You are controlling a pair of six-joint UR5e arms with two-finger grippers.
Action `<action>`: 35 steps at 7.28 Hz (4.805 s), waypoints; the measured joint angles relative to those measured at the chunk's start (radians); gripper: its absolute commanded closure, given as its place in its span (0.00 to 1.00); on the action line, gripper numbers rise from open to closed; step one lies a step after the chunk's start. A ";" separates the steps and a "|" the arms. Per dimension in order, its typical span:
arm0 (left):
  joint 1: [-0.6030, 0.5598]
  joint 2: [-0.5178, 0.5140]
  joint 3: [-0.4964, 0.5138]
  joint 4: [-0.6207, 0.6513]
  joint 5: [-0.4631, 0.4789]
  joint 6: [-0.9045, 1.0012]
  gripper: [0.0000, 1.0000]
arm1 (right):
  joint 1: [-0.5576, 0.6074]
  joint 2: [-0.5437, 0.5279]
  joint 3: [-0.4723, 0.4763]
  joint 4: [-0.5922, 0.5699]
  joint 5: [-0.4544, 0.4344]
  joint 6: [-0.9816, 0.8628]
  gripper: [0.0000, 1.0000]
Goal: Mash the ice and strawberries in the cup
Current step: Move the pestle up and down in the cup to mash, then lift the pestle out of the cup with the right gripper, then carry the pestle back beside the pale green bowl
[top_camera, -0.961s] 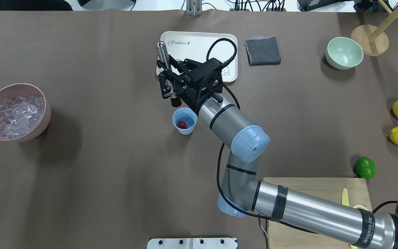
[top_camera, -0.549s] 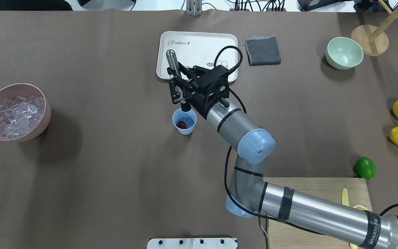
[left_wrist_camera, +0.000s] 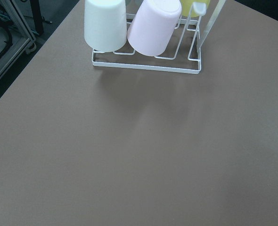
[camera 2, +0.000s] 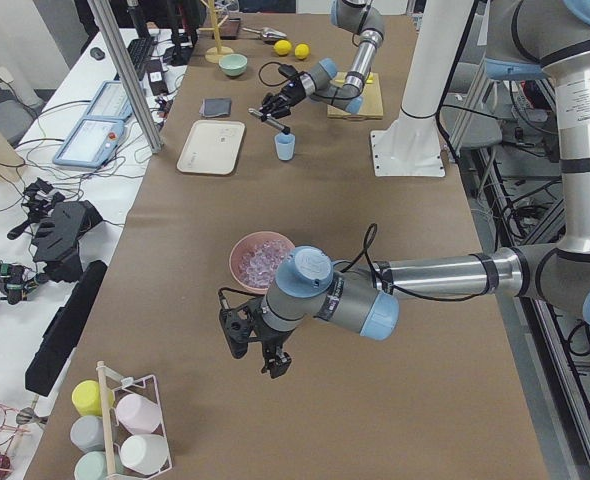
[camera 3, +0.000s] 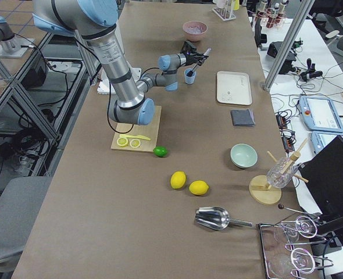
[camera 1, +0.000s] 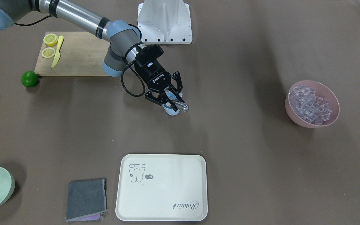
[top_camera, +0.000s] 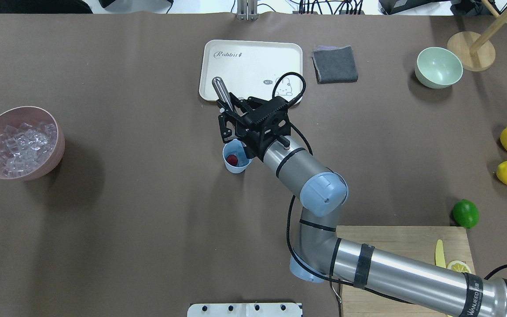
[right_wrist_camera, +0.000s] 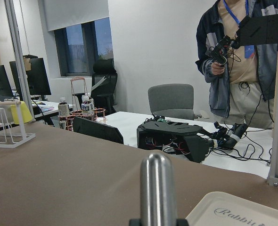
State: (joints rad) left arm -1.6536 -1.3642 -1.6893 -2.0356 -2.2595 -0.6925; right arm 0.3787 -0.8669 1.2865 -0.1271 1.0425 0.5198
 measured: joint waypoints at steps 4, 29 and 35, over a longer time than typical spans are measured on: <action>0.000 -0.002 -0.001 0.000 -0.001 -0.002 0.03 | 0.028 0.015 0.072 -0.011 0.011 0.002 1.00; 0.002 -0.044 0.029 -0.053 0.000 0.004 0.03 | 0.209 0.104 0.123 -0.416 0.080 0.048 1.00; 0.070 -0.076 0.020 -0.182 -0.001 0.188 0.03 | 0.670 -0.141 0.121 -0.800 0.749 0.148 1.00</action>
State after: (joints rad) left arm -1.5836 -1.4405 -1.6695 -2.2174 -2.2606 -0.5046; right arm 1.0483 -1.0075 1.4074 -0.9269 1.7919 0.6681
